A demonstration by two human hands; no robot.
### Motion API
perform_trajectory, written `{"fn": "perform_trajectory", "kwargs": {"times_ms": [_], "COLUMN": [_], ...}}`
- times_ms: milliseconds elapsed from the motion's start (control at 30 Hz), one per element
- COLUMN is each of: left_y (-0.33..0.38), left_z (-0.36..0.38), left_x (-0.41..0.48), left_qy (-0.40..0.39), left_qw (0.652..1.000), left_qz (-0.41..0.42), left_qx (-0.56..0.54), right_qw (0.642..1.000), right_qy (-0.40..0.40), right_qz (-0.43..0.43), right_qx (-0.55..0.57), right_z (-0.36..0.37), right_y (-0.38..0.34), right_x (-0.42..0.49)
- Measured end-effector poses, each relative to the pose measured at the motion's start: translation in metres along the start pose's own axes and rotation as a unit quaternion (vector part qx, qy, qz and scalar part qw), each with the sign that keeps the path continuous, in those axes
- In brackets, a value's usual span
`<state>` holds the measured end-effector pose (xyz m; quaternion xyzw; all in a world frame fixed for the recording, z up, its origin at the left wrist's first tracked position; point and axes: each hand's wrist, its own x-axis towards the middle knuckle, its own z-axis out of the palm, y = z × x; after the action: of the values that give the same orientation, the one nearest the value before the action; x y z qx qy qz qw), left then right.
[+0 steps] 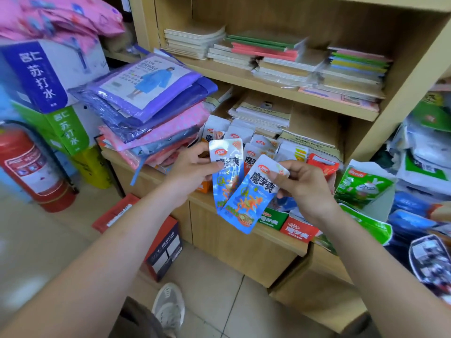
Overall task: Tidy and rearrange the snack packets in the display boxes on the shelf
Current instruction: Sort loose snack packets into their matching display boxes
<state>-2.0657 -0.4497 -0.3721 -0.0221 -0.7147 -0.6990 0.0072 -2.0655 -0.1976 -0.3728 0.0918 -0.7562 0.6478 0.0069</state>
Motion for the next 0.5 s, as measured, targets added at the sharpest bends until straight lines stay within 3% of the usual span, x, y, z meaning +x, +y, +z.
{"fn": "perform_trajectory", "kwargs": {"times_ms": [300, 400, 500], "left_y": [-0.007, -0.016, -0.02], "left_z": [0.022, 0.02, 0.01], "left_x": [-0.019, -0.017, -0.01], "left_qy": [-0.082, -0.052, 0.012], "left_qw": [0.996, 0.998, 0.999], "left_qz": [-0.027, -0.003, 0.009], "left_qx": [0.019, 0.035, 0.048], "right_qw": [0.99, 0.986, 0.964], "right_qy": [0.054, 0.052, 0.066], "right_qz": [-0.086, -0.107, -0.13], "right_qx": [-0.097, -0.119, -0.224], "right_z": [0.032, 0.038, 0.025], "right_y": [0.0, -0.003, -0.004], "right_x": [0.008, 0.007, 0.015]}}
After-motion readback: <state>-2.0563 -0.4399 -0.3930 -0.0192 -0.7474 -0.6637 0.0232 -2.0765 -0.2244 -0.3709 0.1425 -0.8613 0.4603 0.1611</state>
